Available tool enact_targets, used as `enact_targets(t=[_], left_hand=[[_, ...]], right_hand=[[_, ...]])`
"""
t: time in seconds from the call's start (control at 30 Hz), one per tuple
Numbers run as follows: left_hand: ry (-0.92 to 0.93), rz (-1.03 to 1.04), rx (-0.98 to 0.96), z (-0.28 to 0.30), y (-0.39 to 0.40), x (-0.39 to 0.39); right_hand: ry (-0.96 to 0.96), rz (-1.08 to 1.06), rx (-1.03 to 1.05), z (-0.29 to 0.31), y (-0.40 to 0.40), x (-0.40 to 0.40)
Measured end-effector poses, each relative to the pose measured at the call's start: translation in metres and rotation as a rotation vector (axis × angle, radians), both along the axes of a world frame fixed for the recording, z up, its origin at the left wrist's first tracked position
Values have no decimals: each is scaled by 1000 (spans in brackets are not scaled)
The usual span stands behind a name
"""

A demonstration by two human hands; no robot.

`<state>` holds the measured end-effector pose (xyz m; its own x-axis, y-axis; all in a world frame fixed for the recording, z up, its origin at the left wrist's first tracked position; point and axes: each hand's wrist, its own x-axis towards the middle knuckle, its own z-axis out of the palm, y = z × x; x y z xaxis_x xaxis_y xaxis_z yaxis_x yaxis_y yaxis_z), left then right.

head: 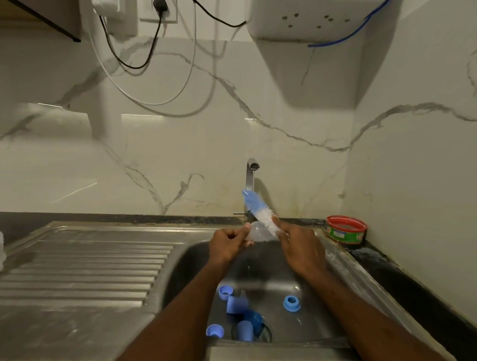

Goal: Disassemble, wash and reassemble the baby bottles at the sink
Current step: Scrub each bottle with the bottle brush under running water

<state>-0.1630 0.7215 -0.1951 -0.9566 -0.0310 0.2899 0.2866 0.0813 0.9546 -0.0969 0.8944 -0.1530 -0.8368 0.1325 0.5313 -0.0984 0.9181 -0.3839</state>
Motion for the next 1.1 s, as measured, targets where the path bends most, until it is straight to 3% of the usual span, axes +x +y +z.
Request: enact_targets(t=[0.1, 0.23, 0.3, 0.4, 0.57, 0.73, 0.9, 1.1], left_hand=[[55, -86, -51, 1, -4, -1], [211, -100, -345, 0, -5, 1], [259, -86, -379, -2, -3, 3], [262, 51, -356, 1, 1, 3], [100, 236, -205, 1, -2, -3], [25, 209, -109, 6, 1, 1], [-44, 247, -91, 4, 0, -4], [-79, 136, -9, 1, 3, -1]], right_hand=[[23, -36, -25, 1, 1, 2], [18, -52, -45, 1, 5, 1], [17, -36, -24, 0, 4, 2], [-6, -52, 75, 1, -1, 1], [-77, 35, 290, 3, -26, 9], [-158, -159, 362, 6, -12, 6], [-153, 22, 405, 2, -34, 15], [-166, -161, 351, 0, -10, 11]])
